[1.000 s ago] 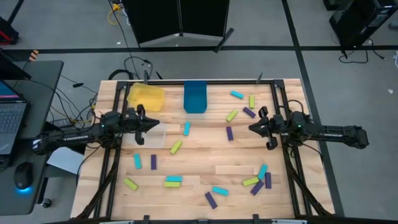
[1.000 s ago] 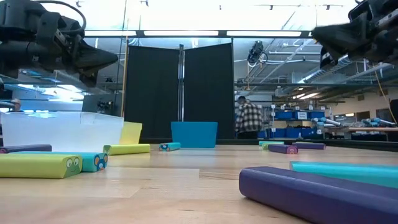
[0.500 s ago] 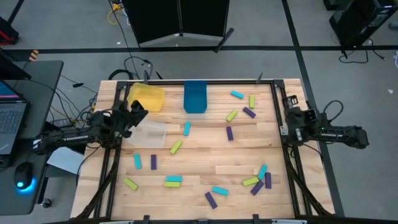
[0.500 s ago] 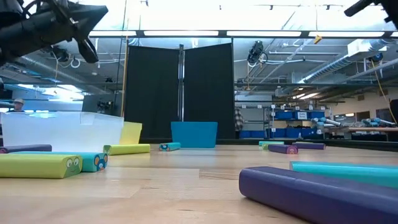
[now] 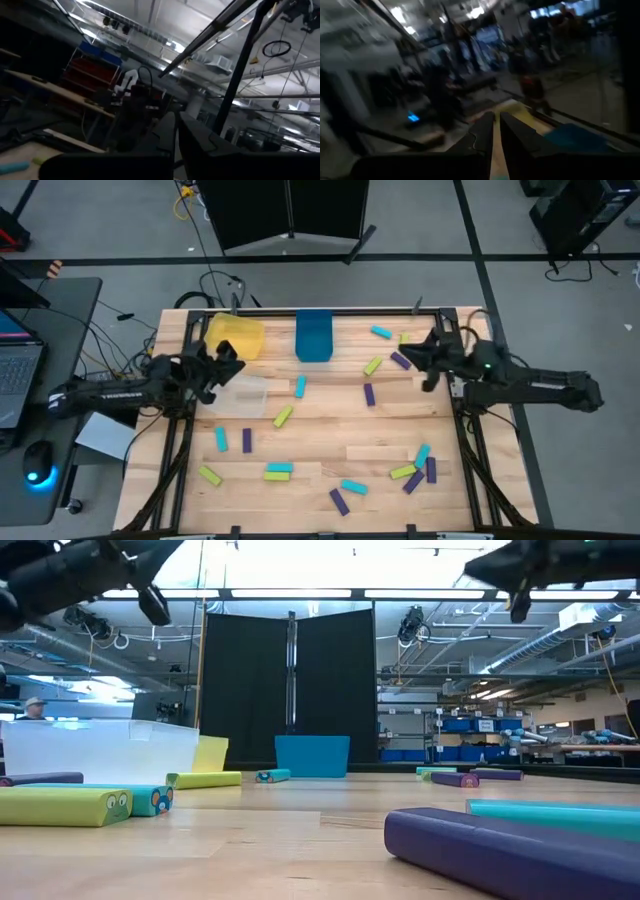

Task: Sort blocks
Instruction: Put the purple block into the blue bin

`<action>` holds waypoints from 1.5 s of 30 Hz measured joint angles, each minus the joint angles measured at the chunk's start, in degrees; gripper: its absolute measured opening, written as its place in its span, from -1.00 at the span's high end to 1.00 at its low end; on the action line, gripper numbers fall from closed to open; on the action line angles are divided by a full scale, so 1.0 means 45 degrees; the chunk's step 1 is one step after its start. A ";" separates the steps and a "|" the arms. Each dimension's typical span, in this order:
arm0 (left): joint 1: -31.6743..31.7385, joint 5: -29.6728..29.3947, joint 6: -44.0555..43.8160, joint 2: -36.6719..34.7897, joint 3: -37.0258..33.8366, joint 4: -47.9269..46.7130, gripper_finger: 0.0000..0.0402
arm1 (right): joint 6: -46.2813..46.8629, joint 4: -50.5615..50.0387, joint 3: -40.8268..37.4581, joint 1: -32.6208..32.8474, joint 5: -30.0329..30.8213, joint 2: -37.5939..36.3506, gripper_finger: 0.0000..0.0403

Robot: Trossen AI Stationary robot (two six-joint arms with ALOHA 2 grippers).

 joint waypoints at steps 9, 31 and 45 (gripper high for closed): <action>-0.0035 -0.1008 0.0087 0.2386 0.0208 -0.0029 0.85 | 0.0973 -0.1533 0.0219 0.0002 0.0018 0.2938 0.77; -0.0045 -0.1158 -0.0567 0.4302 0.0223 0.1079 0.85 | 0.6743 -0.1434 0.0403 0.2911 0.2979 0.8595 0.86; -0.0045 -0.0799 0.0368 0.4302 0.0223 0.1320 0.85 | 0.7793 -0.3413 0.2713 0.3716 0.3485 1.0998 0.50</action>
